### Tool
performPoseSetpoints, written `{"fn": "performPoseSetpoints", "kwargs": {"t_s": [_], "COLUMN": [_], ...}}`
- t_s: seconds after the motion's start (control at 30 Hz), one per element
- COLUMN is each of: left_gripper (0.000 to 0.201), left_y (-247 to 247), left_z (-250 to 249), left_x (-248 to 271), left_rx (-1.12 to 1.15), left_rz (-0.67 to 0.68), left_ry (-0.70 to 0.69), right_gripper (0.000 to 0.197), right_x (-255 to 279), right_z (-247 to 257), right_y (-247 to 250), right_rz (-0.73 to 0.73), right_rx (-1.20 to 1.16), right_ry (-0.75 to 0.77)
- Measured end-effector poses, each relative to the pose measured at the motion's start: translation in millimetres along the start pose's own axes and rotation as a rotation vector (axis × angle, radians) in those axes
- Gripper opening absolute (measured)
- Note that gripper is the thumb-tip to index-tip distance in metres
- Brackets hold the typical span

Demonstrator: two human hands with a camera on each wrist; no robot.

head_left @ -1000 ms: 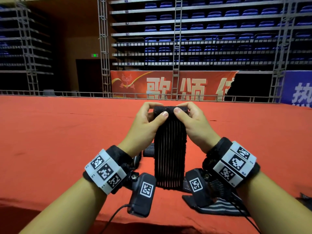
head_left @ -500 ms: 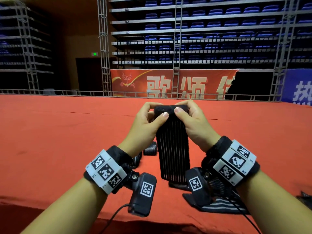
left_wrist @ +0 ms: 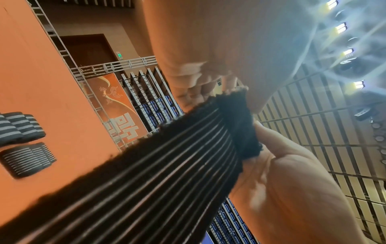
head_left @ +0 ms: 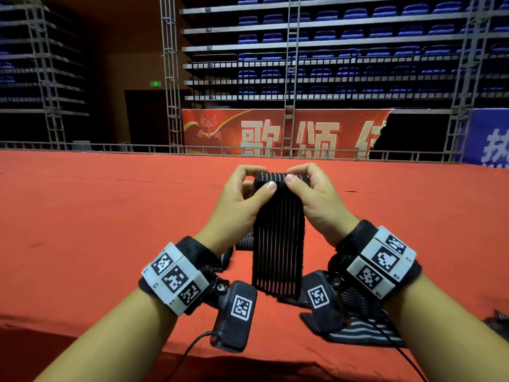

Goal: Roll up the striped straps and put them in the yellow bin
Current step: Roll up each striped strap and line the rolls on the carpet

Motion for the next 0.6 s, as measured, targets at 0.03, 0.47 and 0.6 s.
{"fn": "performPoseSetpoints", "kwargs": {"t_s": [0.03,0.47,0.6], "left_gripper": [0.020,0.021,0.019], "left_y": [-0.4,2.7,2.8], "left_z": [-0.1,11.0,12.5], "left_x": [0.2,-2.1,-0.9], "left_rx": [0.006,0.006,-0.010], "left_rz": [-0.003,0.044,0.079], "left_ry": [0.011,0.055,0.045], "right_gripper": [0.009,0.005,0.018], "right_x": [0.0,-0.4,-2.8], "right_z": [-1.1,-11.5,-15.1], "right_y": [0.0,-4.4,-4.4], "right_rz": [-0.003,0.029,0.036], "right_rx": [-0.008,-0.045,0.006], "right_ry": [0.008,-0.034,-0.102]}}
Point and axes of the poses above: each hand's wrist, its own x-axis away from the middle knuckle, its own y-axis out of the back of the hand, z = x × y, the point moved 1 cm from there along -x, towards the middle knuckle, and after that the axes turned 4 degrees about x, right-handed, at the moved point
